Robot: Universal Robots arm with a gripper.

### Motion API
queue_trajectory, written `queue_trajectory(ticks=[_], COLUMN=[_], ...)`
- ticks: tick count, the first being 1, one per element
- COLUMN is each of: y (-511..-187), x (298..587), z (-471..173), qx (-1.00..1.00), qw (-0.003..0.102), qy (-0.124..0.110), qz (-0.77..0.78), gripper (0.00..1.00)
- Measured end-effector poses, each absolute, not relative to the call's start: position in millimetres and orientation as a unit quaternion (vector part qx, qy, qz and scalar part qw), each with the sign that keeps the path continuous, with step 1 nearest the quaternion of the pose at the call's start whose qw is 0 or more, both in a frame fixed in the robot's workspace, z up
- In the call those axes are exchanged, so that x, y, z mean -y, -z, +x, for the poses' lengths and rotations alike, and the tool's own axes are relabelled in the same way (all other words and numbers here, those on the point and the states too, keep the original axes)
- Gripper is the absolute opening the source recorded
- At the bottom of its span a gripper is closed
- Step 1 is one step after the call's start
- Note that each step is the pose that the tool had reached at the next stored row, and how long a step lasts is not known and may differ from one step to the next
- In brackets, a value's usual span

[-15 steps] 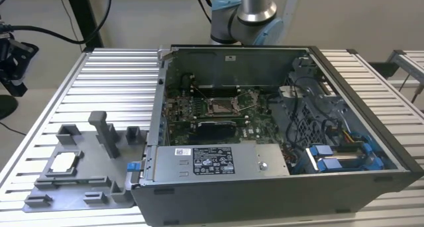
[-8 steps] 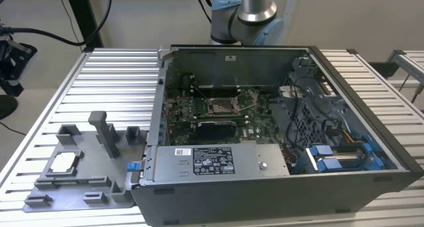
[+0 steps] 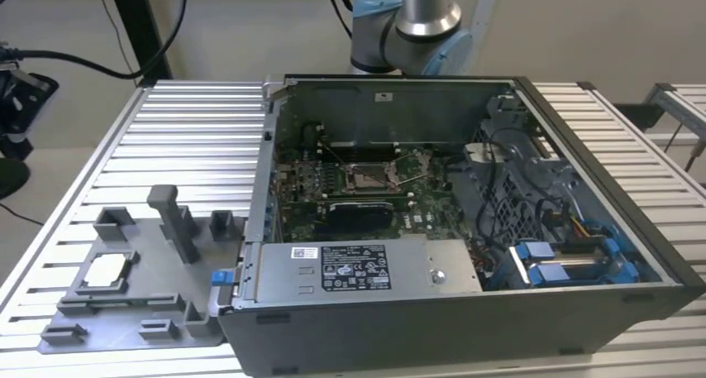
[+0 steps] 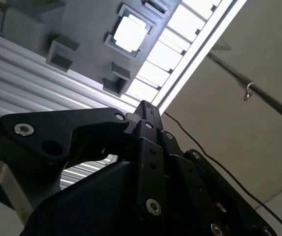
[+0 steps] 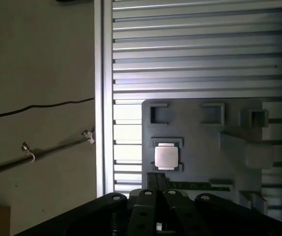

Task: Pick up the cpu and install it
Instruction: 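Pick up the cpu and move it towards the insertion slot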

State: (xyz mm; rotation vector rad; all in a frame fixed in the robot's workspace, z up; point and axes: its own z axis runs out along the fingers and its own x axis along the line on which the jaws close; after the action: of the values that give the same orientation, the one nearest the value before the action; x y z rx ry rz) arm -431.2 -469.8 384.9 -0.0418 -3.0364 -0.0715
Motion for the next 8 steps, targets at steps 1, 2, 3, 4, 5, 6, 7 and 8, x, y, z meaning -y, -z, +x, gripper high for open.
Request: queue_trajectory(ticks=[1, 2, 3, 4, 5, 6, 7, 8], y=[-384.9, -384.9, -384.9, -384.9, -384.9, -384.9, -385.0, -385.0], x=[469.8, 469.8, 469.8, 469.8, 469.8, 469.8, 469.8, 469.4], z=[-431.2, -431.2, -431.2, -431.2, -431.2, -431.2, -431.2, -431.2], qx=[0.998, 0.998, 0.998, 0.998, 0.998, 0.998, 0.997, 0.997], qw=[0.054, 0.056, 0.059, 0.061, 0.063, 0.065, 0.067, 0.068], qy=[0.023, 0.023, 0.023, 0.023, 0.023, 0.023, 0.023, 0.023], qz=[-0.014, -0.014, -0.014, -0.014, -0.014, -0.014, -0.014, -0.014], gripper=[0.0, 0.0, 0.0, 0.0, 0.0, 0.0, 0.0, 0.0])
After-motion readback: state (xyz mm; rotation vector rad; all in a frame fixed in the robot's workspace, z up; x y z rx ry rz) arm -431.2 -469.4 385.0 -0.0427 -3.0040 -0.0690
